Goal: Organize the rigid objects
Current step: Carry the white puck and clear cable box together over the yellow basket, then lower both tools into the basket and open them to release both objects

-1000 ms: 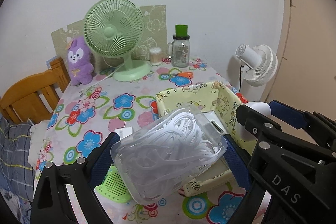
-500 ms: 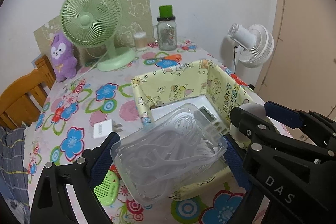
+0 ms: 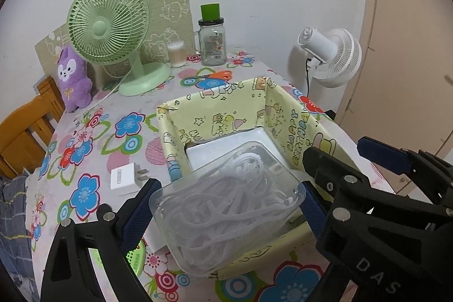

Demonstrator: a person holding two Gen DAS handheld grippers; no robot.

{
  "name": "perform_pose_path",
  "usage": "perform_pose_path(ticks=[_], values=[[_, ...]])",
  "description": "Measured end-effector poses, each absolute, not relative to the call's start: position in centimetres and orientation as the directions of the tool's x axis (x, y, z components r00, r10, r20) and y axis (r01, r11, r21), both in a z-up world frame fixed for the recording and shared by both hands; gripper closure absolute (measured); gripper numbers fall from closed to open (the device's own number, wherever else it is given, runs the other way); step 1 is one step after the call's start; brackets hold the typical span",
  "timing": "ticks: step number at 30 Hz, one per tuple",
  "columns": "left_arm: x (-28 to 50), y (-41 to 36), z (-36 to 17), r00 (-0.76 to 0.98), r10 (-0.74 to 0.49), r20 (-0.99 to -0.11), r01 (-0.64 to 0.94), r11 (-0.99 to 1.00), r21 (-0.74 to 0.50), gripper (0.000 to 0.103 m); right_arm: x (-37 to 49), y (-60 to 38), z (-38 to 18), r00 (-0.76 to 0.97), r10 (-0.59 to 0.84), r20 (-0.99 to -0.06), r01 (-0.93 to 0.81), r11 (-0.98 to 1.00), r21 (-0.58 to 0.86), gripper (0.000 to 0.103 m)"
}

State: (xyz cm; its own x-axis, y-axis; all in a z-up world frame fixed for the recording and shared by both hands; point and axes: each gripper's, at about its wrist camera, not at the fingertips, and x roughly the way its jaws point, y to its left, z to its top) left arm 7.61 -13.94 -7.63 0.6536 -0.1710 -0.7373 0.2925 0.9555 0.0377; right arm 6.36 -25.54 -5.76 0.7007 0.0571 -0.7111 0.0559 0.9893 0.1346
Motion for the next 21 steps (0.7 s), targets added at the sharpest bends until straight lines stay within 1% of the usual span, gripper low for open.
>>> perform_pose_path(ticks=[5, 10, 13, 21], values=[[7.8, -14.8, -7.7, 0.646, -0.187, -0.74, 0.309, 0.95, 0.03, 0.006, 6.3, -26.0, -5.5, 0.71, 0.035, -0.703, 0.069, 0.99, 0.119, 0.034], [8.4, -15.9, -8.1, 0.621, -0.213, -0.754, 0.339, 0.941, 0.014, 0.006, 6.6, -26.9, -5.5, 0.719, -0.002, -0.695, 0.098, 0.99, 0.099, 0.028], [9.0, -16.7, -8.7, 0.597, -0.226, -0.769, 0.353, 0.936, -0.001, 0.006, 7.0, -27.5, -6.0, 0.711, -0.007, -0.704, 0.11, 0.989, 0.101, 0.027], [9.7, -17.5, -10.0, 0.564, -0.215, -0.797, 0.353, 0.936, -0.003, 0.005, 8.0, -28.4, -7.5, 0.682, -0.003, -0.731, 0.128, 0.985, 0.115, 0.027]])
